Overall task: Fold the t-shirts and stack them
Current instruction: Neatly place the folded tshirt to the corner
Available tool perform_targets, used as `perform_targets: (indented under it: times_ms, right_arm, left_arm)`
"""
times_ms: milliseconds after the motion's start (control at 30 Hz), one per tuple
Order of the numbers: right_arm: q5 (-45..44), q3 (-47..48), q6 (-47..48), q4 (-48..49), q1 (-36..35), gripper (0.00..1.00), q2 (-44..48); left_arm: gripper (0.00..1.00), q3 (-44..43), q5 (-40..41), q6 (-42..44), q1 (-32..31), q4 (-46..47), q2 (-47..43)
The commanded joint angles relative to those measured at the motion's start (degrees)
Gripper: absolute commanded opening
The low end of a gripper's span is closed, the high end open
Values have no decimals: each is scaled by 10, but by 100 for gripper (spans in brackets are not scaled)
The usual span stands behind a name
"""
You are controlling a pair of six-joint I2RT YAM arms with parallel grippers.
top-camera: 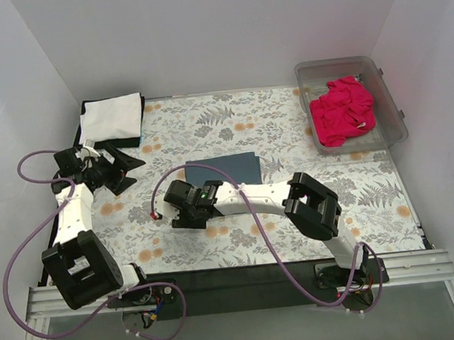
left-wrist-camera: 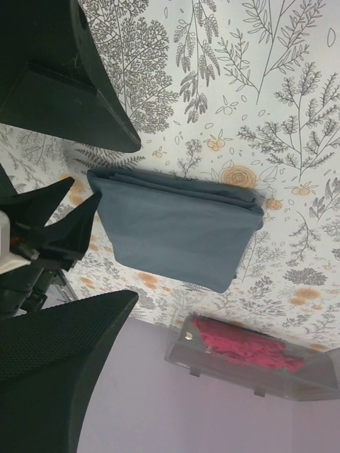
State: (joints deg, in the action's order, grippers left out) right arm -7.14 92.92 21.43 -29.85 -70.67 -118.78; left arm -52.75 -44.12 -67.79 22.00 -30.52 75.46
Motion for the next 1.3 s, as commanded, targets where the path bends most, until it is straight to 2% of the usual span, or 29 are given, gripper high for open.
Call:
perform_targets:
  times_ms: [0, 133, 233, 267, 300, 433, 567, 733, 767, 800, 900, 1067, 1267]
  right_arm:
    - [13, 9, 6, 12, -1, 52, -21]
    - [14, -11, 11, 36, 3, 50, -32]
    - [19, -21, 9, 45, 16, 31, -32]
    - [22, -21, 8, 45, 19, 13, -29]
    - [25, -21, 8, 44, 22, 2, -25]
    - [52, -19, 12, 45, 39, 1, 12]
    - [125, -9, 10, 44, 66, 1, 45]
    - [154, -3, 2, 44, 81, 1, 71]
    - [154, -3, -2, 45, 82, 1, 70]
    - [153, -1, -3, 45, 84, 1, 69]
    - [149, 7, -11, 44, 89, 1, 61]
    - [150, 23, -21, 44, 95, 1, 52]
    - [161, 28, -30, 44, 95, 1, 45]
  left_arm:
    - [77, 9, -4, -9, 0, 14, -26]
    - [77, 35, -2, -30, 0, 24, -37]
    - [76, 74, 0, -51, 0, 39, -51]
    - [76, 84, -1, -54, 0, 43, -53]
    - [75, 93, -4, -58, 0, 49, -54]
    - [73, 142, -29, -81, -5, 109, -37]
    - [73, 160, -26, -105, -18, 157, -22]
    - [79, 192, 24, -153, -68, 227, -53]
    - [81, 208, 34, -165, -78, 238, -55]
    - [89, 218, 46, -189, -98, 251, -57]
    - [94, 244, 94, -223, -139, 302, -56]
    - [95, 285, 155, -277, -192, 373, -48]
    - [96, 299, 185, -305, -238, 398, -11]
